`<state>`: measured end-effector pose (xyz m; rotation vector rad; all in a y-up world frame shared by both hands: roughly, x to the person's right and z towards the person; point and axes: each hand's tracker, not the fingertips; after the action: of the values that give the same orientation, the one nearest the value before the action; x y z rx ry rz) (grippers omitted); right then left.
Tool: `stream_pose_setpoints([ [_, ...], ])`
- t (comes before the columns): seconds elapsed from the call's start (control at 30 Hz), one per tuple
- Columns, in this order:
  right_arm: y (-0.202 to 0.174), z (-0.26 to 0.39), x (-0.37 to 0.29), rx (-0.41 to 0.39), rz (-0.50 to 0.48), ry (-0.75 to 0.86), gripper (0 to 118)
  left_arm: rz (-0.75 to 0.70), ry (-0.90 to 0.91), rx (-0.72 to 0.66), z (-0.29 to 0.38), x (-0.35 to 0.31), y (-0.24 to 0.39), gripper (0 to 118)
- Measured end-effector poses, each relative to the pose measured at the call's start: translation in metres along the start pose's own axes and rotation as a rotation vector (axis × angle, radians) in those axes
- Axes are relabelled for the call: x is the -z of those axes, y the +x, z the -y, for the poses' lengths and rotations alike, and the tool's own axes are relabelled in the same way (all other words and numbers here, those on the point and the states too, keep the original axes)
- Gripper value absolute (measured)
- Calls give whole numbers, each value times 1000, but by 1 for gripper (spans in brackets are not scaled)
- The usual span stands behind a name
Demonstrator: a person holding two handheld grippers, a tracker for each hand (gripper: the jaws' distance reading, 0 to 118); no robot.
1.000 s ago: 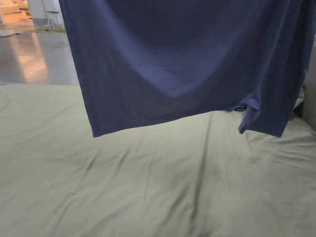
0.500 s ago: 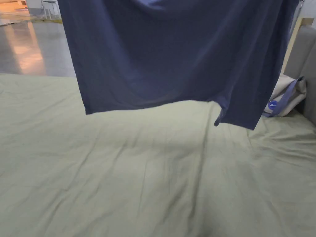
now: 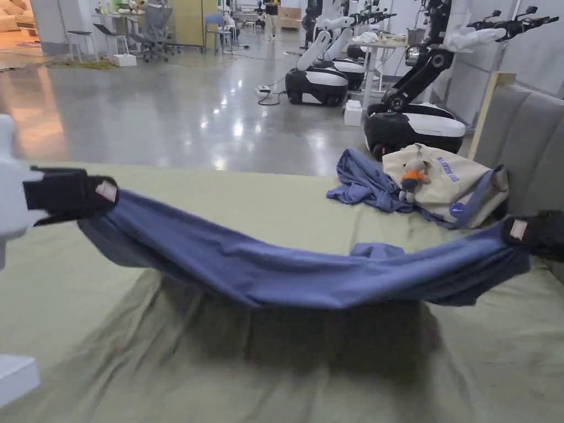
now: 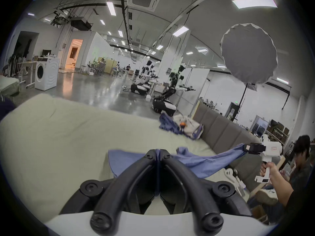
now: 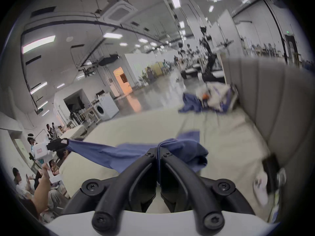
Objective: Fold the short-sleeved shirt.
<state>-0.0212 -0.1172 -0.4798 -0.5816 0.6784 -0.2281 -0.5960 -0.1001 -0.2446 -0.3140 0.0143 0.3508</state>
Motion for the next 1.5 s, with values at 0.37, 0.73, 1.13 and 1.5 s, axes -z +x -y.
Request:
stream_pose_setpoints([
  [0.37,32,172,-57,70,67,-208,4,-130,-195,-101,160,-74,-21,5],
  [0.73,22,206,-106,21,121,-265,4,-149,-267,-111,183,-109,-27,5],
  [1.13,11,223,-108,-182,278,-270,86,-349,-223,126,201,-97,-15,95],
  [1.5,-107,222,-146,-302,281,232,2,-340,145,262,195,-158,89,0],
])
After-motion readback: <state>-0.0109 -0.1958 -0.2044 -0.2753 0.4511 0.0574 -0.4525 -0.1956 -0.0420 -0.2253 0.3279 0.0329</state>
